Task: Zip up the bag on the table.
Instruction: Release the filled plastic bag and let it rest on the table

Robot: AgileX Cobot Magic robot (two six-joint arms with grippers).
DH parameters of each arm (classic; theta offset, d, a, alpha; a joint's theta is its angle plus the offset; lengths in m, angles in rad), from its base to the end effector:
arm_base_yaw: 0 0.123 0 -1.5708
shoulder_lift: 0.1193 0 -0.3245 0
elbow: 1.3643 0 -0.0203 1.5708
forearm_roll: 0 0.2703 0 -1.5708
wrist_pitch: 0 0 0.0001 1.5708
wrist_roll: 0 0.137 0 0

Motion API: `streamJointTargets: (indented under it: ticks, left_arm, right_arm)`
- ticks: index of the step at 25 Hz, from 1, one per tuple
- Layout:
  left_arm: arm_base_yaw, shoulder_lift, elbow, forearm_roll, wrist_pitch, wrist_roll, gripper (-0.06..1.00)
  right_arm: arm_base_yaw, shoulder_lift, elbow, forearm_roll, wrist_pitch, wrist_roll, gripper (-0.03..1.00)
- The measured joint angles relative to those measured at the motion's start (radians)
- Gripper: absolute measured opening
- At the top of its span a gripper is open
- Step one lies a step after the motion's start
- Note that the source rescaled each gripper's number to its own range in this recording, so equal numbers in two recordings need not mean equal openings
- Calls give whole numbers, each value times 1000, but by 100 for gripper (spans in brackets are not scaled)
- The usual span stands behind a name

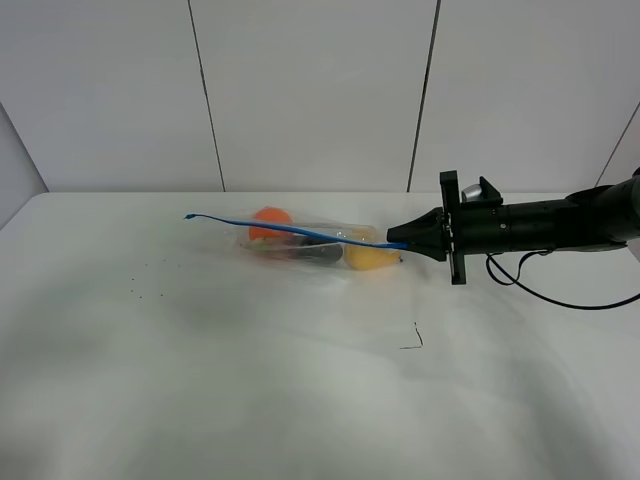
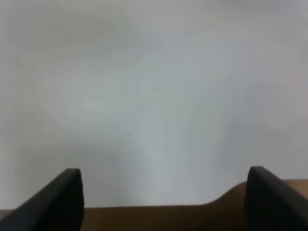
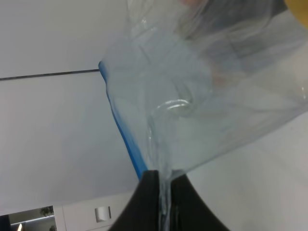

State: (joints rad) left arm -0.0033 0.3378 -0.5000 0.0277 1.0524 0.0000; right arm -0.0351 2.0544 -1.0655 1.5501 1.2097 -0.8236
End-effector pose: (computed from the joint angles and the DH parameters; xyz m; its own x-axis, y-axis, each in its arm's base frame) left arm 0.0608 0.0031 0.2540 -0.7194 0.0161 -0.6944 -0.0035 0.9996 0.0268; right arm 0.3997 0.1142 0.1513 -0.9651 0.2589 0.0407 0.1126 0.2694 0.9564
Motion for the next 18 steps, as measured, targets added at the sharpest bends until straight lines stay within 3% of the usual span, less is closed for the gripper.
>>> streamJointTargets:
  ticks: [4, 14, 18]
  left_arm:
    - [42, -65, 1, 1, 0, 0, 92]
    - [44, -323, 4, 1, 1, 0, 92]
    - [44, -340, 4, 1, 4, 0, 92]
  right_arm:
    - [0, 0, 0, 0, 0, 0, 0]
    - [0, 0, 0, 0, 0, 0, 0]
    - [0, 0, 0, -1, 0, 0, 3]
